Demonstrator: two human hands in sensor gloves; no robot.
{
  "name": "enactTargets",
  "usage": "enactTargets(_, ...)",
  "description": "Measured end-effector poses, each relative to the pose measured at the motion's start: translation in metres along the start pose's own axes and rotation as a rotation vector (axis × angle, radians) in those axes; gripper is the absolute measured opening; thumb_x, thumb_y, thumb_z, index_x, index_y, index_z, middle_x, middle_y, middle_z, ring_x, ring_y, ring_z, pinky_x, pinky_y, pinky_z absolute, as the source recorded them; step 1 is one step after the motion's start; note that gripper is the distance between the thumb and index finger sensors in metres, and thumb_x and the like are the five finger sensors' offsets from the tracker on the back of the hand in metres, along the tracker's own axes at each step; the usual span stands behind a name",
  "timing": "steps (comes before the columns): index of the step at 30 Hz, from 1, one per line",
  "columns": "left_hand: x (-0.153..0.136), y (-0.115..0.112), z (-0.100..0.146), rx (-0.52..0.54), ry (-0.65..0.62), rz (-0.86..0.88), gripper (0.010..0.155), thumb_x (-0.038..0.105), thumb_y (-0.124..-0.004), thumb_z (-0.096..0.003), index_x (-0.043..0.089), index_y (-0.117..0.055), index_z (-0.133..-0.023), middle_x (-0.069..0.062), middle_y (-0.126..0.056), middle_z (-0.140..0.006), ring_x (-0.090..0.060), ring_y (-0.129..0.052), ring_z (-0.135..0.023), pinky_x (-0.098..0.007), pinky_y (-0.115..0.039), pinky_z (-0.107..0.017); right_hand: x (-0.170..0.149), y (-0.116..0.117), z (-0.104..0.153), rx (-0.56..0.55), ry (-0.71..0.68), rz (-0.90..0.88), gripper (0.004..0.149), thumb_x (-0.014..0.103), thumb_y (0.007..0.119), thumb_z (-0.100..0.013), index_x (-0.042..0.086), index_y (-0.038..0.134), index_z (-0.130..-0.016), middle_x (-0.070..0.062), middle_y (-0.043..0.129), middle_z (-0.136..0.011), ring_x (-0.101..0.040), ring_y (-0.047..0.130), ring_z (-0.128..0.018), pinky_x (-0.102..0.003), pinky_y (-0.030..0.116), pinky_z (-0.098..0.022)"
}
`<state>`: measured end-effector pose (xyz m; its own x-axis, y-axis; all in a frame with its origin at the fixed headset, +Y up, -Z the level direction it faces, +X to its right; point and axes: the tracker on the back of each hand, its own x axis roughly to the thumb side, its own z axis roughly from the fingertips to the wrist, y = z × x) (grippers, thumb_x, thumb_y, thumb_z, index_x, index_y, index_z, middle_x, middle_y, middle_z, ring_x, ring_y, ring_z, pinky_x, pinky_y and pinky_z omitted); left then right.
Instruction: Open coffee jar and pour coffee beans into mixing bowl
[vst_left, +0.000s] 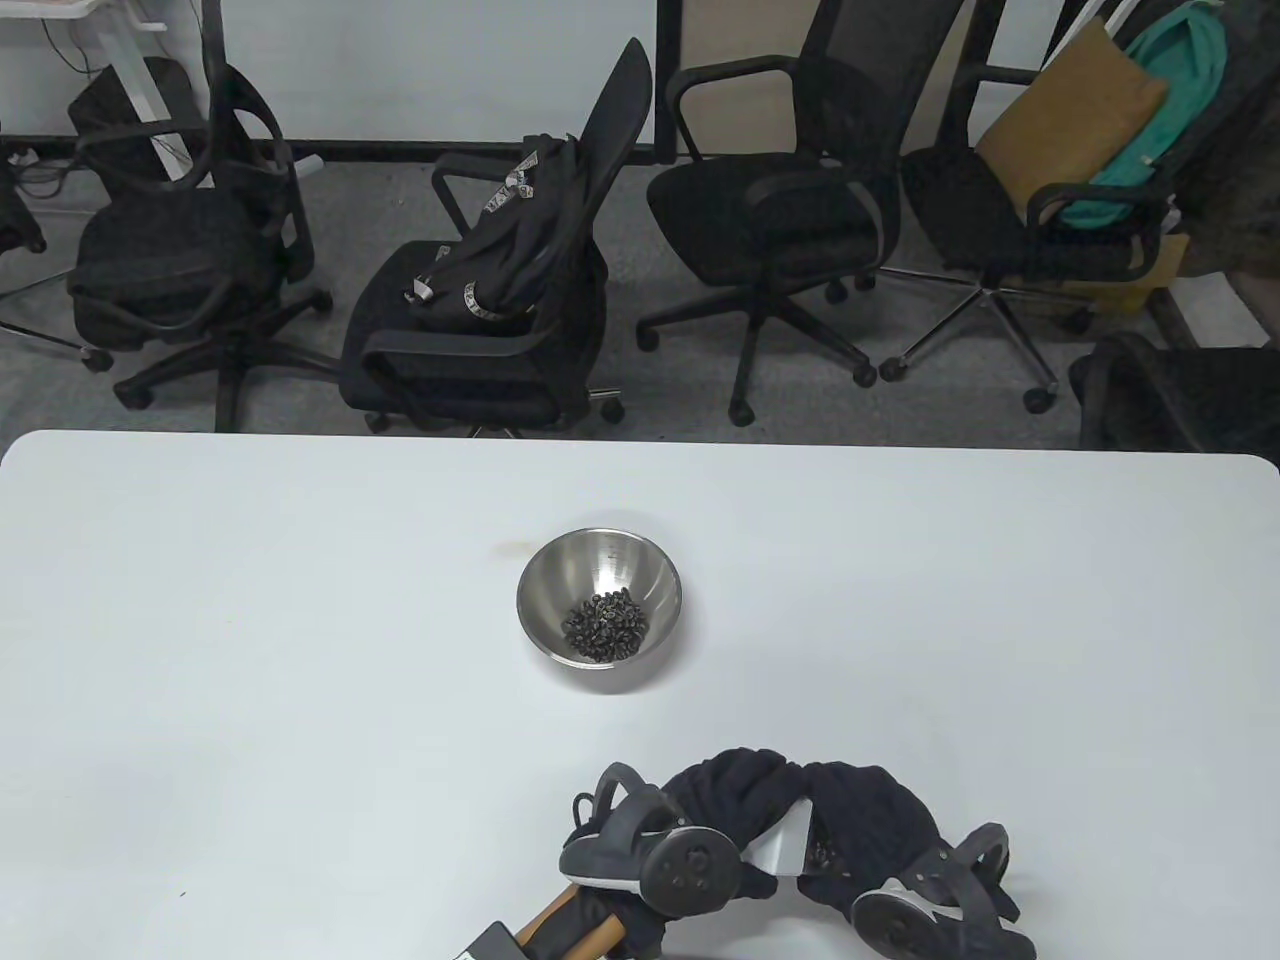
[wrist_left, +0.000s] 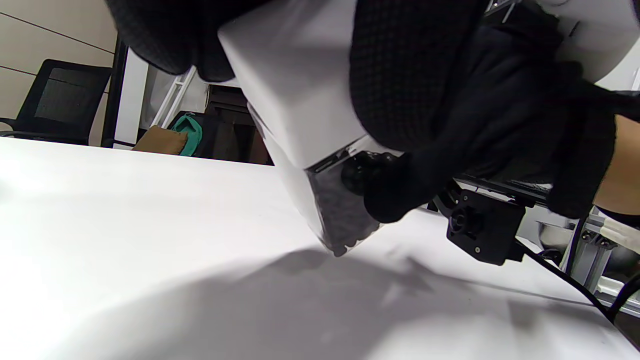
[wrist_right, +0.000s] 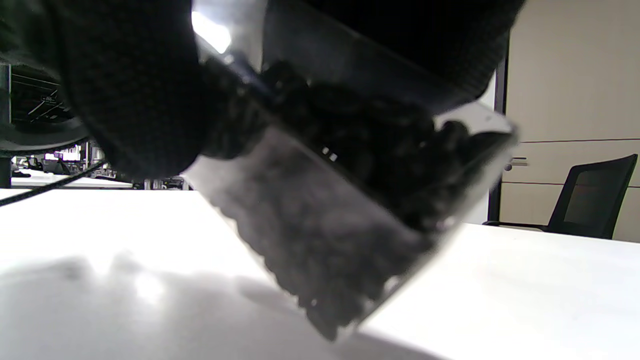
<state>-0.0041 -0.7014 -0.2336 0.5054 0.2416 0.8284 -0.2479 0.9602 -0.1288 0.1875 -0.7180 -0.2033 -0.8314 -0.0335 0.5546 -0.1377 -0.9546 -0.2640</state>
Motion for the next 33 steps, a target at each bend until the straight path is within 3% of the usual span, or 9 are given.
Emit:
enactTargets(2, -0.002, 0.001, 0.001, -0.015, -0.007, 0.075, 0.107, 0.054, -0.092, -0.0471, 0.002, -0.034, -0.12, -0.029, -0.048, -0.118, -0.052, -0.068, -0.106, -0.062, -0.067, -0.074, 0.001, -0.001, 0.0, 0.0, 0.001, 0.006, 0.094, 0.048, 0.097, -0.039, 0.002, 0.052, -0.108, -0.025, 0.065, -0.099, -0.041, 0.073, -0.082, -0.056, 0.073, -0.065)
enactTargets(4, -0.007, 0.003, 0.004, 0.061, 0.065, 0.158, 0.118, 0.073, -0.074, -0.0483, -0.006, -0.025, -0.12, -0.035, -0.043, -0.119, -0.056, -0.064, -0.105, -0.064, -0.068, -0.073, 0.001, -0.001, 0.0, -0.004, 0.001, 0.016, 0.095, 0.048, 0.097, -0.039, 0.002, 0.051, -0.108, -0.026, 0.065, -0.099, -0.041, 0.073, -0.082, -0.055, 0.073, -0.065)
enactTargets(7, -0.017, 0.006, 0.008, 0.177, 0.259, 0.324, 0.116, 0.076, -0.066, -0.051, -0.015, -0.036, -0.117, -0.039, -0.058, -0.109, -0.056, -0.077, -0.09, -0.057, -0.078, -0.063, 0.001, -0.001, 0.0, -0.008, 0.007, 0.025, 0.095, 0.048, 0.097, -0.039, 0.001, 0.051, -0.108, -0.026, 0.065, -0.099, -0.041, 0.073, -0.082, -0.056, 0.073, -0.065)
enactTargets(9, -0.023, 0.006, 0.01, 0.077, 0.405, 0.427, 0.116, 0.076, -0.067, -0.0523, -0.017, -0.042, -0.115, -0.039, -0.064, -0.104, -0.053, -0.083, -0.083, -0.053, -0.082, -0.058, 0.001, -0.001, 0.0, -0.013, 0.017, 0.036, 0.095, 0.048, 0.097, -0.039, 0.001, 0.051, -0.108, -0.026, 0.065, -0.099, -0.041, 0.073, -0.082, -0.056, 0.073, -0.065)
enactTargets(11, -0.03, -0.001, 0.01, -0.051, 0.46, 0.55, 0.113, 0.076, -0.068, -0.0542, -0.019, -0.046, -0.113, -0.038, -0.069, -0.1, -0.05, -0.088, -0.076, -0.048, -0.085, -0.054, 0.001, -0.002, 0.0, -0.015, 0.019, 0.046, 0.095, 0.048, 0.097, -0.039, 0.001, 0.051, -0.108, -0.026, 0.065, -0.099, -0.041, 0.073, -0.082, -0.056, 0.073, -0.065)
enactTargets(17, -0.03, -0.009, 0.006, -0.061, 0.43, 0.619, 0.103, 0.068, -0.078, -0.0548, -0.016, -0.055, -0.109, -0.032, -0.077, -0.094, -0.044, -0.093, -0.07, -0.044, -0.087, -0.048, 0.003, -0.002, 0.0, -0.013, 0.003, 0.074, 0.095, 0.048, 0.097, -0.039, 0.002, 0.051, -0.108, -0.026, 0.065, -0.099, -0.041, 0.073, -0.082, -0.055, 0.073, -0.065)
enactTargets(22, -0.025, -0.006, 0.004, -0.052, 0.345, 0.56, 0.099, 0.06, -0.085, -0.0546, -0.011, -0.049, -0.114, -0.032, -0.069, -0.102, -0.049, -0.086, -0.081, -0.051, -0.083, -0.057, 0.003, -0.002, 0.0, -0.013, -0.002, 0.065, 0.095, 0.048, 0.097, -0.039, 0.002, 0.051, -0.108, -0.026, 0.064, -0.099, -0.041, 0.073, -0.082, -0.055, 0.073, -0.065)
enactTargets(26, -0.019, -0.002, 0.002, -0.06, 0.25, 0.45, 0.097, 0.052, -0.09, -0.0538, -0.004, -0.044, -0.118, -0.03, -0.06, -0.11, -0.051, -0.078, -0.092, -0.059, -0.076, -0.065, 0.003, -0.002, 0.0, -0.012, -0.009, 0.058, 0.095, 0.048, 0.097, -0.039, 0.002, 0.051, -0.108, -0.026, 0.065, -0.099, -0.041, 0.073, -0.082, -0.055, 0.073, -0.065)
enactTargets(33, -0.003, 0.004, 0.002, -0.048, 0.102, 0.133, 0.094, 0.044, -0.094, -0.0507, 0.007, -0.043, -0.12, -0.024, -0.056, -0.116, -0.05, -0.073, -0.1, -0.062, -0.07, -0.071, 0.002, -0.002, 0.0, -0.006, -0.016, 0.033, 0.095, 0.048, 0.097, -0.039, 0.001, 0.051, -0.108, -0.026, 0.065, -0.099, -0.041, 0.073, -0.082, -0.055, 0.073, -0.065)
